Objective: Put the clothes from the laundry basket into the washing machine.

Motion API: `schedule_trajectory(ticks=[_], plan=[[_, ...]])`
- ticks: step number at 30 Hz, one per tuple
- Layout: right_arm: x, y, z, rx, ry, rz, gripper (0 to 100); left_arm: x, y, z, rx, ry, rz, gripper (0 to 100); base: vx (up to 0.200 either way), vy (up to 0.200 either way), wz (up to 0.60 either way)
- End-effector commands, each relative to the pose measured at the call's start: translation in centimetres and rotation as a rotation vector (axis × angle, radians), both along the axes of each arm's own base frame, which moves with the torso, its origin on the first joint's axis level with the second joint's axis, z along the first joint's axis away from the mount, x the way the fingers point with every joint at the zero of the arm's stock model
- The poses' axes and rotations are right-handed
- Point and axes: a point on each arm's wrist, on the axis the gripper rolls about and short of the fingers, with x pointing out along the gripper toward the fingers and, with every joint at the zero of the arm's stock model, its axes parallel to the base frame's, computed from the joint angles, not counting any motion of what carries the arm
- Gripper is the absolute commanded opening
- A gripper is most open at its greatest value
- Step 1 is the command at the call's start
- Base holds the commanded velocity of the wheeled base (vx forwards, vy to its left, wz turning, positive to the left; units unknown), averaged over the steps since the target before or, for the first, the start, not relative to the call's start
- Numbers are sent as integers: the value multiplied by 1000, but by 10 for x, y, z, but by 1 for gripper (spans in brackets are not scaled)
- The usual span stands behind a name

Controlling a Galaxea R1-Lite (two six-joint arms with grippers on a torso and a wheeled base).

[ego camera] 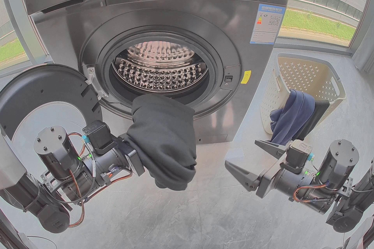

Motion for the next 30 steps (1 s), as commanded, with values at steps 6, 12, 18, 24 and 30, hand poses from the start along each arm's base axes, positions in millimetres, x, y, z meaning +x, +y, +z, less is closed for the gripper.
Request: schedule_trajectory(ticks=[6, 12, 18, 24, 30], plan=[[17, -23, -5, -9, 23, -116, 100, -2, 1, -9, 41, 21, 5, 0, 0, 0, 0], [33, -37, -15, -30, 53, -194, 100, -2, 3, -16, 77, 31, 9, 0, 0, 0, 0], [34, -40, -16, -31, 55, -207, 100, -2, 3, -17, 80, 35, 6, 0, 167, 0, 0], [34, -39, -16, -29, 52, -199, 100, -2, 2, -19, 86, 41, 4, 0, 33, 0, 0], [35, -38, -15, -26, 48, -197, 100, -2, 1, -20, 85, 44, 1, 0, 0, 0, 0]])
